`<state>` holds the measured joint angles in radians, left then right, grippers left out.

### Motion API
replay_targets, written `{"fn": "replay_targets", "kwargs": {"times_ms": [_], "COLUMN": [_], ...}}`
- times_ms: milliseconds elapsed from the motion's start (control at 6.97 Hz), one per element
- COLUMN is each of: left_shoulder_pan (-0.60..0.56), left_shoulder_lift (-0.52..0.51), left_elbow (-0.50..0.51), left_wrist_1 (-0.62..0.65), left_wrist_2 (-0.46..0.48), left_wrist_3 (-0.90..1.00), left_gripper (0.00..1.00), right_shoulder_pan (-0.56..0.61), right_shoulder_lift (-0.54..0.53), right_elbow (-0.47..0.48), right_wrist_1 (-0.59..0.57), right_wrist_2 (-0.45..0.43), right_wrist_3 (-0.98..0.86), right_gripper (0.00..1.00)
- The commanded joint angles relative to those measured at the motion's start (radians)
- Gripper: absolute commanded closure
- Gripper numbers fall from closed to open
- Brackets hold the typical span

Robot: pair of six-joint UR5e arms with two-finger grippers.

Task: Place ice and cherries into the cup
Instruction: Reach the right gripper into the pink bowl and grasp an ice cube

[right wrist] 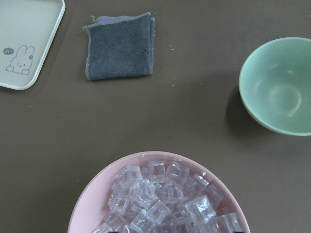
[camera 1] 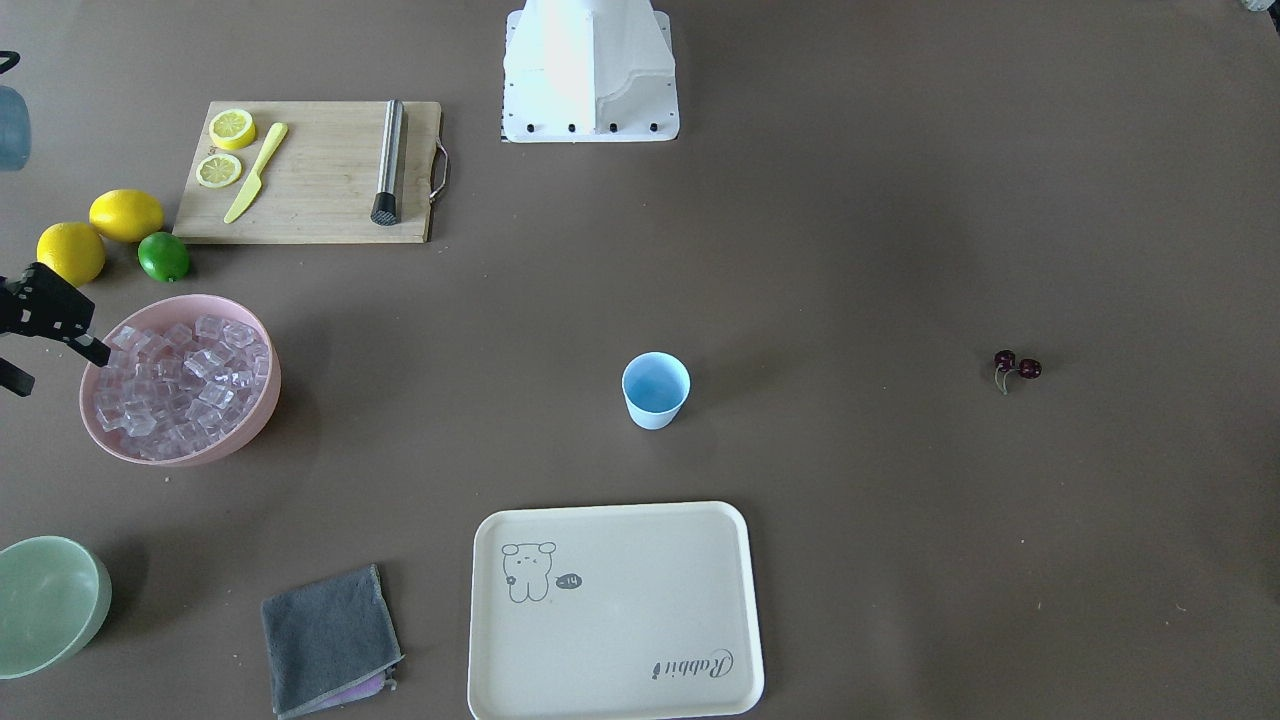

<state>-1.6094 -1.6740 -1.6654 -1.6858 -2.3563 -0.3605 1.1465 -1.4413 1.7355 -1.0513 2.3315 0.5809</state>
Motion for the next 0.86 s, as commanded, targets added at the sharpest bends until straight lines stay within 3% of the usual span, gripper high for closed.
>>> {"fn": "replay_targets", "kwargs": {"times_ms": [0,287,717], "left_shoulder_pan": [0.002,0.002,0.0], "left_shoulder_lift": [-0.006,-0.01,-0.007], "left_elbow": [-0.004,-0.002,-0.007], "left_wrist_1": [0.0,0.0,-0.009], "left_wrist_2": [-0.001,0.0,0.0], "left_wrist_3": [0.0,0.002,0.0], "left_gripper": [0.02,0.02,0.02], "right_shoulder_pan": [-0.112,-0.192,-0.223], "right_shoulder_lift": [0.004,-0.01,-0.007], "right_elbow": [-0.005,-0.013,-0.07], "right_wrist_1": [0.001,0.001,-0.001], "right_wrist_2": [-0.04,-0.091,-0.124], "right_wrist_3": [-0.015,-0.039,-0.041], "right_gripper": [0.09,0.06,0.17]}}
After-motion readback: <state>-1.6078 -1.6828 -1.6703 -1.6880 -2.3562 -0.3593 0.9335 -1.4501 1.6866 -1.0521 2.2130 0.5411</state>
